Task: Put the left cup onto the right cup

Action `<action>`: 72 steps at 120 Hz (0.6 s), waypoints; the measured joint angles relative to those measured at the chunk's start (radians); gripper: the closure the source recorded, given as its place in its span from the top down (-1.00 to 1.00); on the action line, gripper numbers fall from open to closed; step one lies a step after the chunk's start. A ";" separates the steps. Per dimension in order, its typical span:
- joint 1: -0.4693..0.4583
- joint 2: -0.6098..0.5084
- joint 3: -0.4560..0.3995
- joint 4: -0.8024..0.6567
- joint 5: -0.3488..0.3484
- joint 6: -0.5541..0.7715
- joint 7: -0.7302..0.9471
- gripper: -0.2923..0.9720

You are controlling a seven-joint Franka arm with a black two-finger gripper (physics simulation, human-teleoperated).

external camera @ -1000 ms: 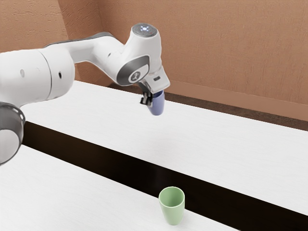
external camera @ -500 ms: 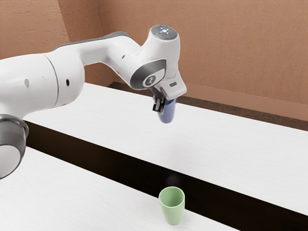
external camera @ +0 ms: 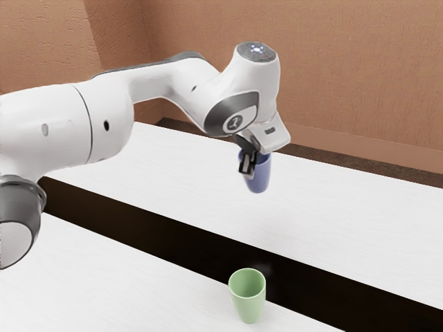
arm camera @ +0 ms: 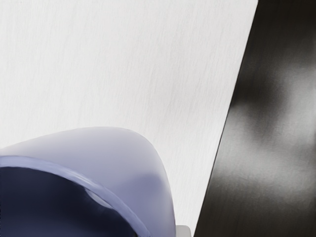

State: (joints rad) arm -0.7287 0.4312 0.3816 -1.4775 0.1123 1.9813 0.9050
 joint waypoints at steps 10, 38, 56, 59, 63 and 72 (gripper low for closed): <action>-0.019 0.005 0.001 0.004 -0.012 0.001 -0.007 -0.70; -0.069 0.004 0.007 0.004 -0.041 -0.039 -0.045 -0.70; -0.102 -0.017 0.008 -0.006 -0.047 -0.094 -0.084 -0.70; -0.105 -0.021 0.008 -0.009 -0.048 -0.103 -0.092 -0.70; -0.110 -0.025 0.007 -0.011 -0.049 -0.114 -0.101 -0.70; -0.125 -0.033 0.006 -0.017 -0.051 -0.137 -0.125 -0.70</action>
State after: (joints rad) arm -0.8541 0.3979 0.3875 -1.4942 0.0611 1.8446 0.7800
